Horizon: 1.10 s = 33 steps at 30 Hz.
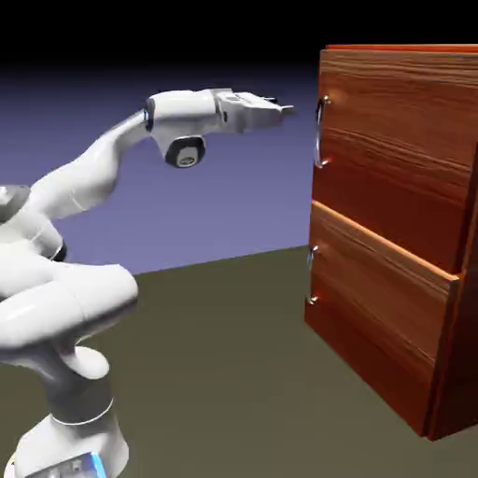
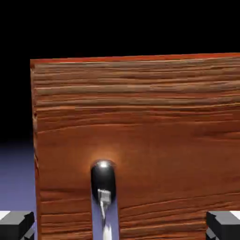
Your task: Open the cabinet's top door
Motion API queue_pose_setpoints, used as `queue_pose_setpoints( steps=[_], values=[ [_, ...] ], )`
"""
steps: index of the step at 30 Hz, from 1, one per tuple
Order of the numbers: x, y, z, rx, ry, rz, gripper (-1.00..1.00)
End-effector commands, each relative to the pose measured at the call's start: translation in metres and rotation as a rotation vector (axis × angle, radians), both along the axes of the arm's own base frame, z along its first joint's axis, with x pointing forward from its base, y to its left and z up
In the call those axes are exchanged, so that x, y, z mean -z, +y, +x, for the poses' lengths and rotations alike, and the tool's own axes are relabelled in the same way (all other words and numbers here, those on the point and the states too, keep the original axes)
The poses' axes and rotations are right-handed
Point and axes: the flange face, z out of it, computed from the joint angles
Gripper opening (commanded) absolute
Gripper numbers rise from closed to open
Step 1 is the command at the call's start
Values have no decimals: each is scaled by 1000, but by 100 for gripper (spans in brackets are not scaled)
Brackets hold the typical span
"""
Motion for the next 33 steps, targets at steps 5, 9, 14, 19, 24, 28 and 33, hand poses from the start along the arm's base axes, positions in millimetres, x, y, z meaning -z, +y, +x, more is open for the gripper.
queue_pose_setpoints(
  steps=[5, 9, 14, 19, 24, 28, 33],
  values=[
    [28, 0, 38, -8, 14, -20, 0],
    [28, -2, 75, -9, 15, -20, 0],
    [28, -12, 46, -77, 14, -20, -100],
    [28, -33, 0, -193, 13, -21, -100],
    [28, -61, -45, -317, 12, -22, -100],
    [28, -90, -83, -426, 10, -22, -100],
    [28, -131, -124, -559, 9, -23, -100]
  ],
)
